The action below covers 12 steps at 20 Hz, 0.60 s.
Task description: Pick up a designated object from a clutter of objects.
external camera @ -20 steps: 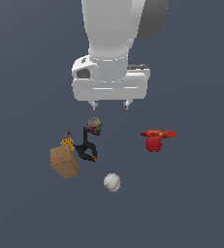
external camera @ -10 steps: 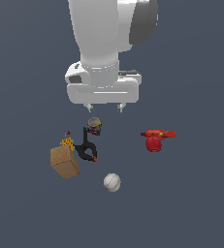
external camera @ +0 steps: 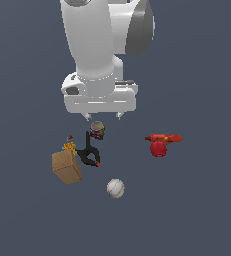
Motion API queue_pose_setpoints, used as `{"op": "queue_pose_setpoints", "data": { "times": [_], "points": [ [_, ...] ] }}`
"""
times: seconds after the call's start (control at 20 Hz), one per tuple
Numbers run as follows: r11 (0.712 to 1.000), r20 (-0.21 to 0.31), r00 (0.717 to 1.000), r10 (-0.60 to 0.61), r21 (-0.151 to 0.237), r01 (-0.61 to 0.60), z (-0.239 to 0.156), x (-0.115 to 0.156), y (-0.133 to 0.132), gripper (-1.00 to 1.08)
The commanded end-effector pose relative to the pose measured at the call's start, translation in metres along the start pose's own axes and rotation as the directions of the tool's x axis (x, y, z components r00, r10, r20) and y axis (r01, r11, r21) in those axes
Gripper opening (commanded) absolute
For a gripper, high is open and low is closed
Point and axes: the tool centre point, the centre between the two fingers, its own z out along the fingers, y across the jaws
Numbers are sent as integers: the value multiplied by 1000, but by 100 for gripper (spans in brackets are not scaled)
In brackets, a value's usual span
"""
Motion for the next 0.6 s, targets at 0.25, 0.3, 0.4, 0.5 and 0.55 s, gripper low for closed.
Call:
{"op": "queue_pose_setpoints", "data": {
  "times": [0.25,0.3,0.4,0.5,0.55],
  "points": [
    [998,-1,998,-65,-2,65,35,4,37,100],
    [997,-1,997,-76,-3,76,41,4,44,100],
    [995,-1,995,-100,-4,100,55,4,58,100],
    [992,0,992,-125,-7,125,68,3,72,100],
    [991,0,991,-137,-8,137,75,2,79,100]
  ]
}}
